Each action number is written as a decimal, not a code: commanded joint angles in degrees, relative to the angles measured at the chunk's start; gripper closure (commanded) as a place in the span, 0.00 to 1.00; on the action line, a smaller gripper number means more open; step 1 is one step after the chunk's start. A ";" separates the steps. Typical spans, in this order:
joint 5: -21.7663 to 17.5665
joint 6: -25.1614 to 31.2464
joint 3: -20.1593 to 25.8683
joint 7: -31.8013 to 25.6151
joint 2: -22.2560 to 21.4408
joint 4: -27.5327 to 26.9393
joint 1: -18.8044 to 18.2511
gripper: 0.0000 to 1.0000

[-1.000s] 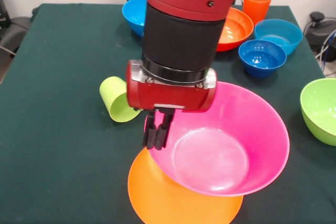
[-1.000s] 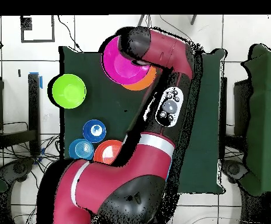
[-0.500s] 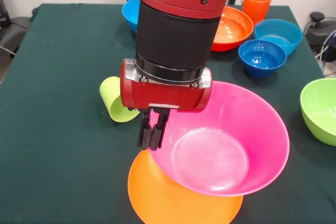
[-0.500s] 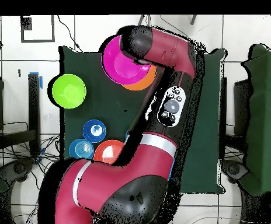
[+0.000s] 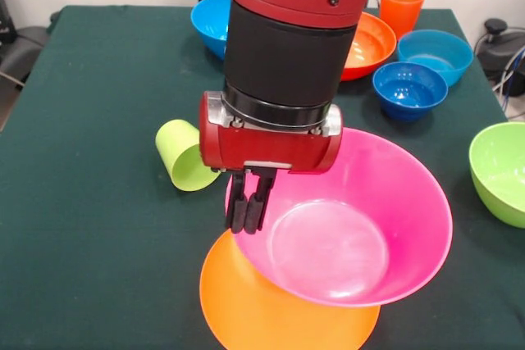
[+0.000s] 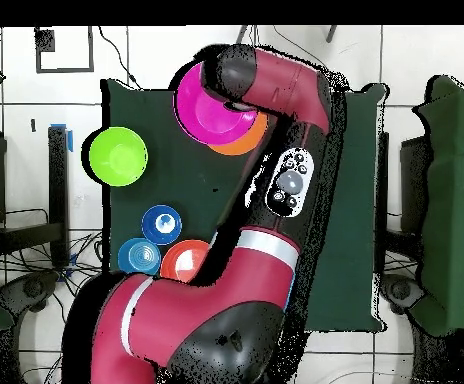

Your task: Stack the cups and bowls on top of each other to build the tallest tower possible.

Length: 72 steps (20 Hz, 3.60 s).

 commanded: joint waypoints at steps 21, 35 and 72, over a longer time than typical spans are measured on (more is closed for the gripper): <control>-1.65 -0.23 14.26 5.43 -0.72 9.33 1.92 1.00; -1.91 1.25 11.49 12.10 3.45 6.64 2.64 1.00; -3.45 7.98 6.36 9.72 6.85 -3.90 -0.71 1.00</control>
